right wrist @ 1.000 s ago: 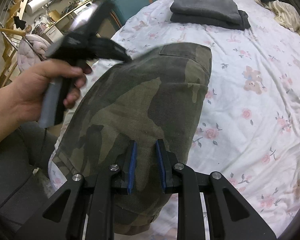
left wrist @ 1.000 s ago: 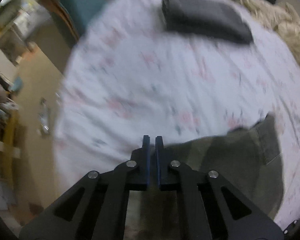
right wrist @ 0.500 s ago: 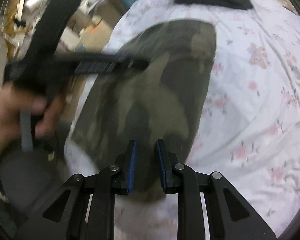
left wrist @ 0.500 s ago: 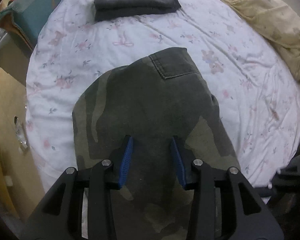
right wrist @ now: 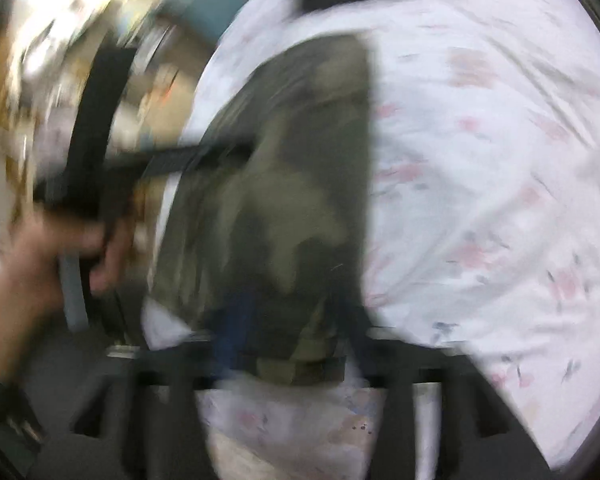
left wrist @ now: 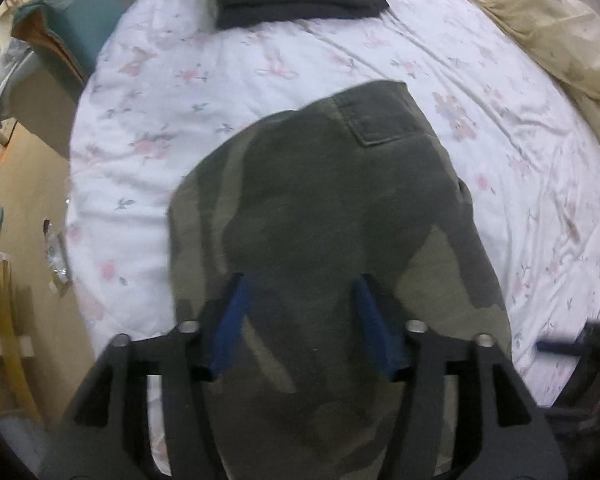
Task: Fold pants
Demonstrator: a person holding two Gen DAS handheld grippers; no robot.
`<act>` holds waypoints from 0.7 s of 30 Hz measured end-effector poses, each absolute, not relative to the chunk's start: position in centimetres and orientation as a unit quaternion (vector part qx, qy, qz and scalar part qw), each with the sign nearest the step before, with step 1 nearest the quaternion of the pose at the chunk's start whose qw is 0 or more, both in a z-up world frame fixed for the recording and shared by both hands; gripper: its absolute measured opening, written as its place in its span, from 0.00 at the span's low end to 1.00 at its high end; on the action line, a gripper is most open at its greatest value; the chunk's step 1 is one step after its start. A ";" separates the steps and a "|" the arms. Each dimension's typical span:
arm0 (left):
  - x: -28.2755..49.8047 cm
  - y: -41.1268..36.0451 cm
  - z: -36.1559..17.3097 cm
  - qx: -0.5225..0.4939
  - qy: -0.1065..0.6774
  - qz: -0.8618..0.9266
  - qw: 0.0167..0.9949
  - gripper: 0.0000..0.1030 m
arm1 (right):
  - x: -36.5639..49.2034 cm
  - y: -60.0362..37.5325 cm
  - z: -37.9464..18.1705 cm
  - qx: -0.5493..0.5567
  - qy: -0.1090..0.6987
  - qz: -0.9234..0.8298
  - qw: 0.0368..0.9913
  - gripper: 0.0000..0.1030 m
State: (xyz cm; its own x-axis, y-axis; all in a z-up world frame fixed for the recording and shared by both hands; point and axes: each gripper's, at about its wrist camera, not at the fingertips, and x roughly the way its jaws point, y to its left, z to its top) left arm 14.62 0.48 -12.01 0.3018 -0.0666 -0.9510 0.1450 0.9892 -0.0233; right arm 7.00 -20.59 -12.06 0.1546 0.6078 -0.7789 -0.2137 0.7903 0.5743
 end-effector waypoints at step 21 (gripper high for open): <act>15.5 2.5 -11.2 -0.042 0.583 -0.053 0.810 0.61 | 7.1 -16.7 -12.7 0.192 0.567 0.320 0.734 0.32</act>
State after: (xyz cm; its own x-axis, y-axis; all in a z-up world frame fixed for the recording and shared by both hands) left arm 15.51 2.54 -11.24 0.3148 -0.1348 -0.9395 0.0360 0.9908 -0.1302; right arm 7.05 -16.71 -12.65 0.1518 0.6879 -0.7097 -0.2527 0.7212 0.6450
